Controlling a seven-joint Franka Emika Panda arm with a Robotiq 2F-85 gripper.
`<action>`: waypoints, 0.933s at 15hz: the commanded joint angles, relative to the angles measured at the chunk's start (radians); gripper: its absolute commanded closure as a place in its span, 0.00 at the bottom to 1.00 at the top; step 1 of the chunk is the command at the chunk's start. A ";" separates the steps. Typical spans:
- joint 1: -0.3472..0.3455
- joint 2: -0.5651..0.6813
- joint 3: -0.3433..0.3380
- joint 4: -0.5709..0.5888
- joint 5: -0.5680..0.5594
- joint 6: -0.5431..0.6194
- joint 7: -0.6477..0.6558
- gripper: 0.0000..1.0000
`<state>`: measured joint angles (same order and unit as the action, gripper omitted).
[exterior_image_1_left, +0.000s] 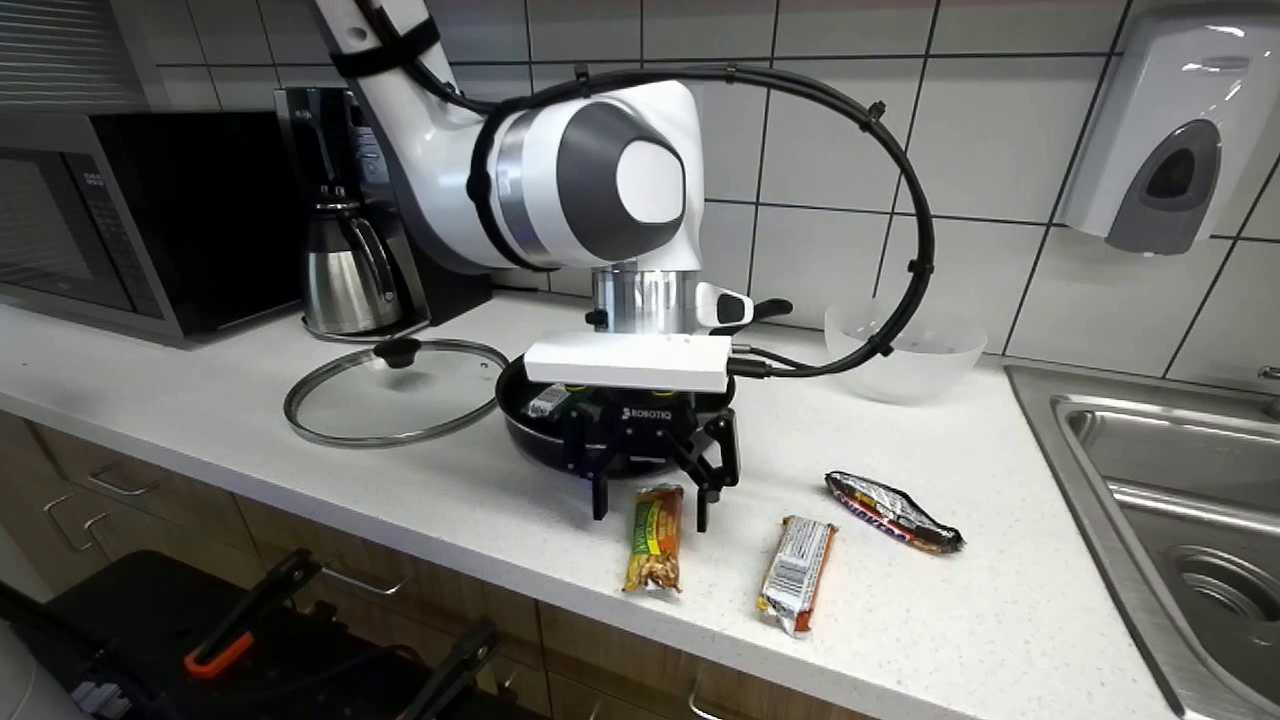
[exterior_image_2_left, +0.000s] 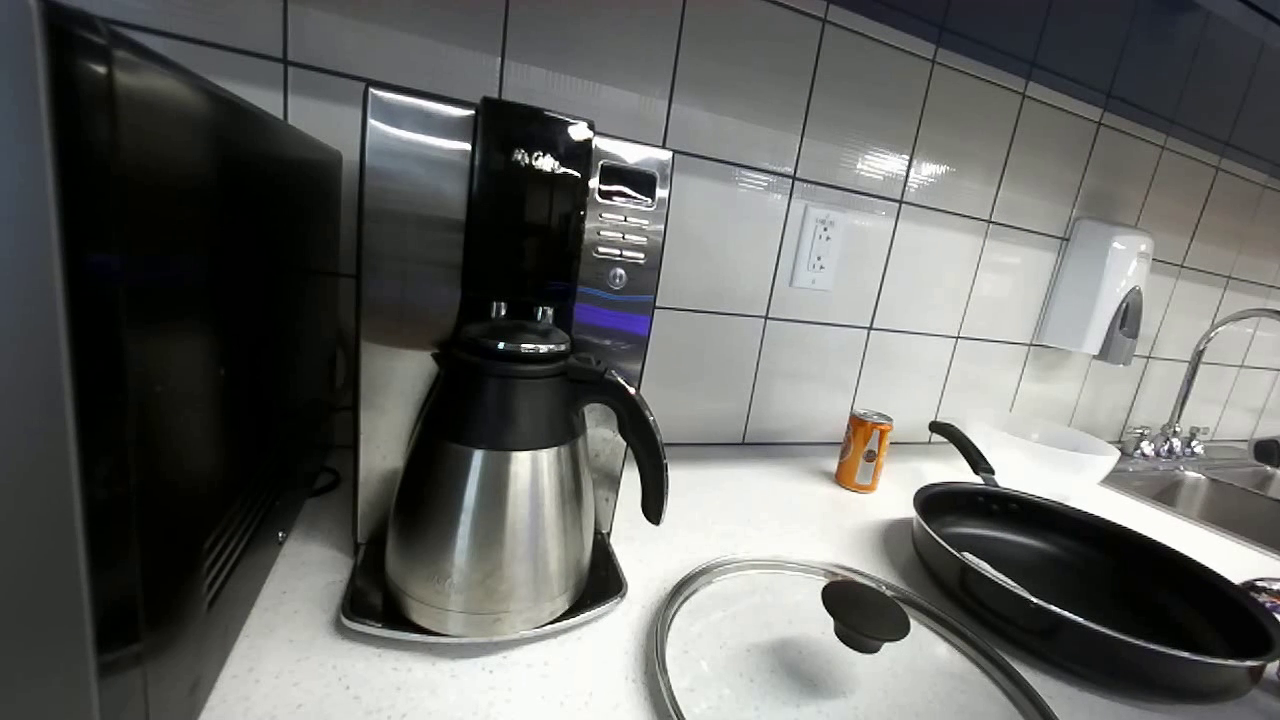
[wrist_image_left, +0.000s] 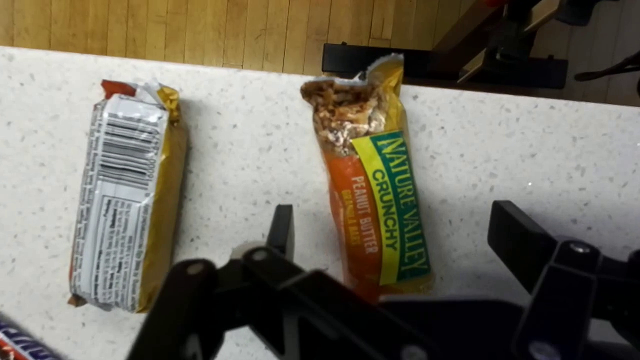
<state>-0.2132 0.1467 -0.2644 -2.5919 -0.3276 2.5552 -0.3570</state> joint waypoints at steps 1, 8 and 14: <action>-0.016 0.048 0.001 0.043 -0.015 0.019 0.017 0.00; -0.015 0.076 0.004 0.077 -0.012 0.019 0.019 0.58; -0.013 0.071 0.003 0.087 -0.012 0.014 0.026 0.84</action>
<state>-0.2169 0.2130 -0.2658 -2.5232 -0.3275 2.5658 -0.3569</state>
